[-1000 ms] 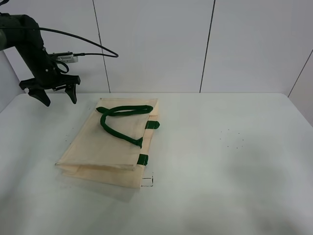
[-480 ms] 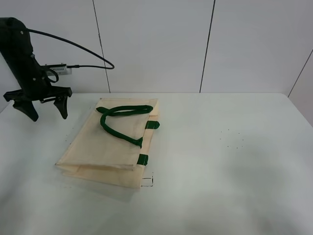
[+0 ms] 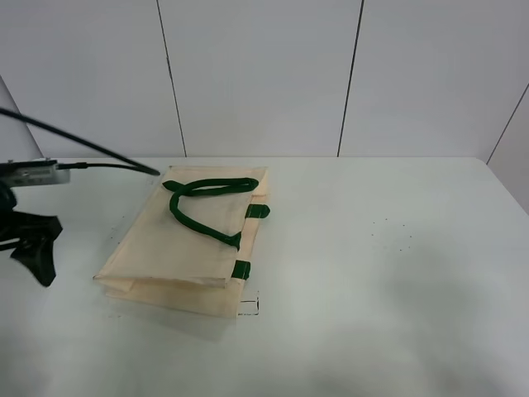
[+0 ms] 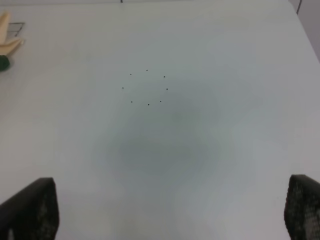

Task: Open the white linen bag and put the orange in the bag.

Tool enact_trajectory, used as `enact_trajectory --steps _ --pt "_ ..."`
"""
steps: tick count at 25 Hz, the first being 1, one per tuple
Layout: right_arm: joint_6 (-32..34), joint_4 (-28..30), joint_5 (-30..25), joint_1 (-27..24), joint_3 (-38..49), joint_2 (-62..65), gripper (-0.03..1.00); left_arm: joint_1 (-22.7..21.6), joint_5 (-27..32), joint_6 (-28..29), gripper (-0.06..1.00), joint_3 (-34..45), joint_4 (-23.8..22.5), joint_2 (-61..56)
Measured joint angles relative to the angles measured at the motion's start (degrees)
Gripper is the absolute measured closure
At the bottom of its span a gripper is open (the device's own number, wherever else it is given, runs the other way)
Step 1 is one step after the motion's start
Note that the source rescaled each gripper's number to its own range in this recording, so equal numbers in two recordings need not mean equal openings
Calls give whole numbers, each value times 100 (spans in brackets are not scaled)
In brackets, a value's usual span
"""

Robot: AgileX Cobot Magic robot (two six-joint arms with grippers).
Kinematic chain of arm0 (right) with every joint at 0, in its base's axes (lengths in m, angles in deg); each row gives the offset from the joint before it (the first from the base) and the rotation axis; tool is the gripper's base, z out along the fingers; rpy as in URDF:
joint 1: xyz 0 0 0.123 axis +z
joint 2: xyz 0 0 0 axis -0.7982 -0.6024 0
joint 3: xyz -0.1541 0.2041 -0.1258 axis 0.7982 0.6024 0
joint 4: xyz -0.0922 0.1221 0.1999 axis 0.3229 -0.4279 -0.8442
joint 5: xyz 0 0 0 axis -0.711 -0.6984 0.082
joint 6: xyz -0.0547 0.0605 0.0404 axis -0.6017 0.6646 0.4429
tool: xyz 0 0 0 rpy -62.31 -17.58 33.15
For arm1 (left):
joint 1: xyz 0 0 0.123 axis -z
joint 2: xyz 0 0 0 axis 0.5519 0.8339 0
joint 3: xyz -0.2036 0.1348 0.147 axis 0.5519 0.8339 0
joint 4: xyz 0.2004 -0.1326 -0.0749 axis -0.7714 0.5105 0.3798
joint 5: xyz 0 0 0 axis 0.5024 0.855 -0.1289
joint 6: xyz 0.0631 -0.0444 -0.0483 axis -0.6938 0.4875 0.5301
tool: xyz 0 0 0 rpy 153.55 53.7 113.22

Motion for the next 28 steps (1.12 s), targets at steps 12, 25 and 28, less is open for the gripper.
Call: enact_trajectory --steps 12,25,28 --pt "0 0 0 0 0 0 -3 0 -648 -613 -6 2383 384 -4124" --pt "0 0 0 0 0 0 -3 0 -664 -629 -6 2409 384 -7210" --pt "0 0 0 0 0 0 -3 0 -664 -629 -6 2409 384 -7606"
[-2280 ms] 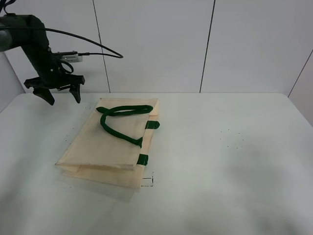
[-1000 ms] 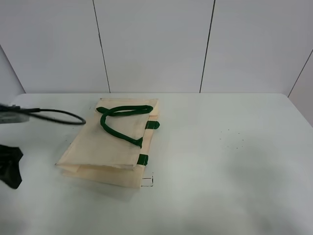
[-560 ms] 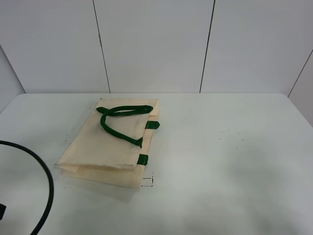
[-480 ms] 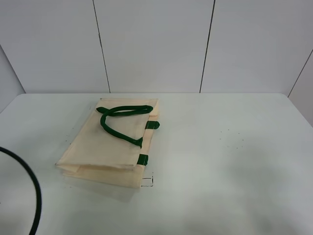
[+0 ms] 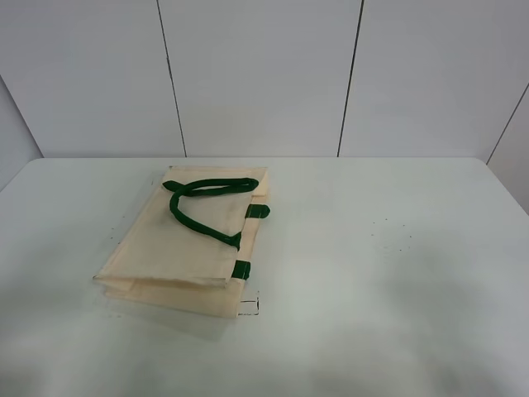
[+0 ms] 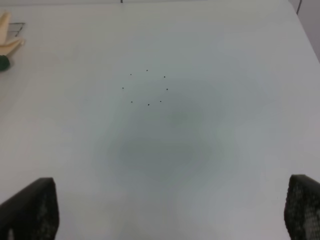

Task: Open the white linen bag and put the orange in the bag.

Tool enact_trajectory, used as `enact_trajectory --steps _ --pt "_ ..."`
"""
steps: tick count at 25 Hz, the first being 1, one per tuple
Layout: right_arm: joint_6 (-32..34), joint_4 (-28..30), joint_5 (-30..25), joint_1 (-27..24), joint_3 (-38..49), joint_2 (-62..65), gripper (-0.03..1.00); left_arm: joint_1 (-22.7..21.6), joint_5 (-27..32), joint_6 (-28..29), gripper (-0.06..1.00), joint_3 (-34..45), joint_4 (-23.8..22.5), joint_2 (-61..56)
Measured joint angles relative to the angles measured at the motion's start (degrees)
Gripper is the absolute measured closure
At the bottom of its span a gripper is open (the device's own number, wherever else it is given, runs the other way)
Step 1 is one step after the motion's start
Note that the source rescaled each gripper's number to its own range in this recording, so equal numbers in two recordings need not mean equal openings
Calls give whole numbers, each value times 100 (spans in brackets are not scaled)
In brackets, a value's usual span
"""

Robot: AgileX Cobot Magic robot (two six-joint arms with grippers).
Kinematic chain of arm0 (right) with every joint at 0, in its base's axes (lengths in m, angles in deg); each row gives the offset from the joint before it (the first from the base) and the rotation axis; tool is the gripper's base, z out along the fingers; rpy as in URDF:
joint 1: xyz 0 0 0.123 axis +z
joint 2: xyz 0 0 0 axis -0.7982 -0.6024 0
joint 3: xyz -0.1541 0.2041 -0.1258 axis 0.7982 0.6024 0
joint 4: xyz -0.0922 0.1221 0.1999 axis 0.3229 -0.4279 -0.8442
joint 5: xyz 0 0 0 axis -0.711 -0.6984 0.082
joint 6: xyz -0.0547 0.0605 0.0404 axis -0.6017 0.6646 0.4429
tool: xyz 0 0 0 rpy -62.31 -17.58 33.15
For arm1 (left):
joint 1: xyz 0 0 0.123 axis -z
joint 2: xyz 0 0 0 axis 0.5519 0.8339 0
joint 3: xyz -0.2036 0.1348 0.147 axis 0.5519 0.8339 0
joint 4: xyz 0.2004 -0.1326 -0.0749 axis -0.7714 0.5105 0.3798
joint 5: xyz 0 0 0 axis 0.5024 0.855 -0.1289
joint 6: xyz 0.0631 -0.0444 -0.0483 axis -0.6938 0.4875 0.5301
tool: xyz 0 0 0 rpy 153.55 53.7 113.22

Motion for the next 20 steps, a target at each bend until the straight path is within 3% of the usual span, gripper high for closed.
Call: enact_trajectory --steps 20 --pt "0 -2 0 0 0 0 -3 0 6 0 -6 6 11 -273"
